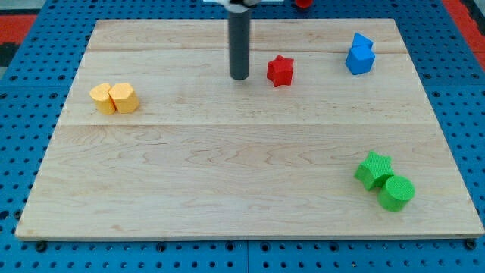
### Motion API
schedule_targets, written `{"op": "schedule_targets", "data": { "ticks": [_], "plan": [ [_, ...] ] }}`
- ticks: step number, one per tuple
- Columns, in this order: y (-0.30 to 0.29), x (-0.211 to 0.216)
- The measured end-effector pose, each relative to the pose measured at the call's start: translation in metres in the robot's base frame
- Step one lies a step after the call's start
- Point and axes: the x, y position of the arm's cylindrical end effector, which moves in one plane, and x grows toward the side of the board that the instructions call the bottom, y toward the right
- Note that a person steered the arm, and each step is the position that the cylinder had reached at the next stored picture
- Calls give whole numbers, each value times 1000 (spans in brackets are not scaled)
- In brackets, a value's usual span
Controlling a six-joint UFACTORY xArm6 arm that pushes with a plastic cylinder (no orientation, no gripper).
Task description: Slide the red star parallel to the left of the yellow hexagon
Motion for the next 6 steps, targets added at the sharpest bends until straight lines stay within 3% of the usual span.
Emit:
{"op": "schedule_targets", "data": {
  "ticks": [1,2,3,4,5,6],
  "plan": [
    [19,-68],
    [61,-74],
    [67,-5],
    [65,5],
    [140,-26],
    [123,31]
  ]
}}
